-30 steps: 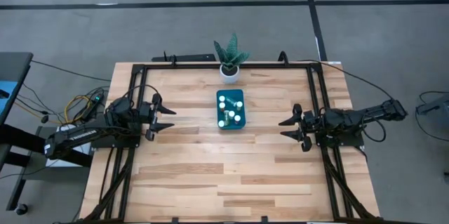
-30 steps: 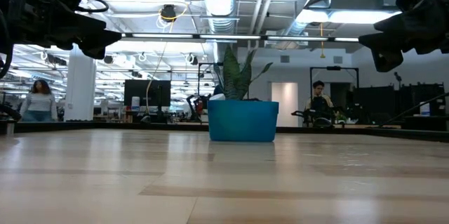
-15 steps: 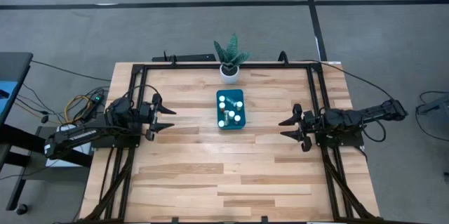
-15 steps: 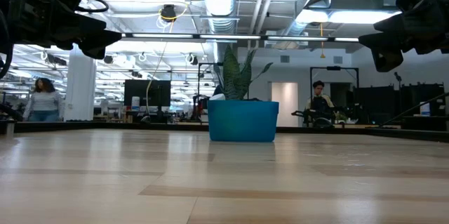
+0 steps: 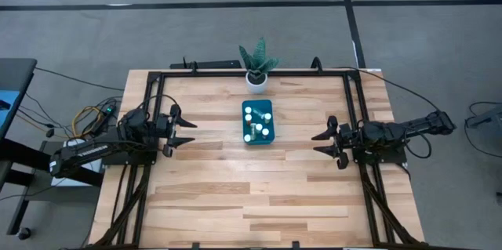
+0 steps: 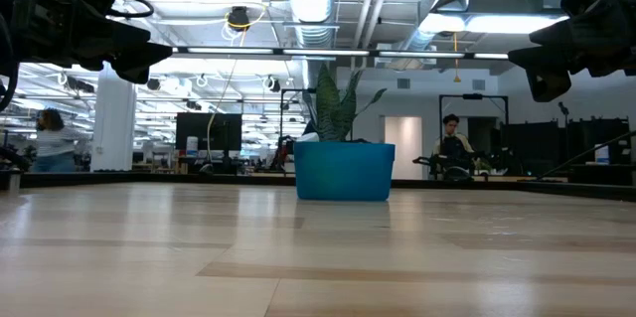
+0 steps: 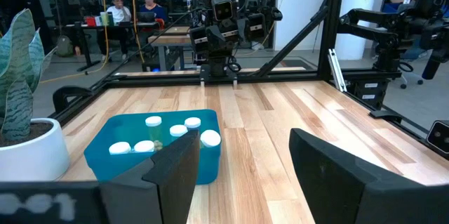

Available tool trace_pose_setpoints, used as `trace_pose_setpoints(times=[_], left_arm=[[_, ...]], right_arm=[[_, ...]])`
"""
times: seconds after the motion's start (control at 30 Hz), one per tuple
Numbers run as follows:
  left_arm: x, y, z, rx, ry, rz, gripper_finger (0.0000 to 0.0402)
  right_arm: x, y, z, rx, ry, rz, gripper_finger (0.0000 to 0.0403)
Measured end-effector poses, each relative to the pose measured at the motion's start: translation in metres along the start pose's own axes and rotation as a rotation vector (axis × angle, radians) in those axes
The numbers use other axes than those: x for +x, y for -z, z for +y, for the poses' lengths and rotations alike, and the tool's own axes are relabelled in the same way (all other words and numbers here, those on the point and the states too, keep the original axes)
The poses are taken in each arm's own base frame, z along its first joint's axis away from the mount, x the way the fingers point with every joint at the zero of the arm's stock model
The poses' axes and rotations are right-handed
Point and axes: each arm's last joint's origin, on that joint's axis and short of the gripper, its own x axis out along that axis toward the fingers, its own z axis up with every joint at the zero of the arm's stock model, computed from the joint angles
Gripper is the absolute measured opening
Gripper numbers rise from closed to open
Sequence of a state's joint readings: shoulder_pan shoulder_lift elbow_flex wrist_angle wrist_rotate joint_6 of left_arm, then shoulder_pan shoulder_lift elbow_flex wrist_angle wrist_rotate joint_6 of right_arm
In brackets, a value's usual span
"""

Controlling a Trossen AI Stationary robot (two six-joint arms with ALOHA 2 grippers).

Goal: Pick and place pill bottles into a basket
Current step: Return to Home Position

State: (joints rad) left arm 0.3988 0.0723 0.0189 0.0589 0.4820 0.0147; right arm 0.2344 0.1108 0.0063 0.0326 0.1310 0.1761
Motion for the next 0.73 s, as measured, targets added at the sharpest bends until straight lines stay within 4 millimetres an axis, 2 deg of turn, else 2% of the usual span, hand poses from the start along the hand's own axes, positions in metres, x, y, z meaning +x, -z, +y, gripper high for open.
trace_pose_setpoints(times=[0.73], left_arm=[[0.0, 0.0, 0.0, 0.0, 0.0, 0.0, 0.0213]], right_arm=[[0.0, 0.0, 0.0, 0.0, 0.0, 0.0, 0.0171]])
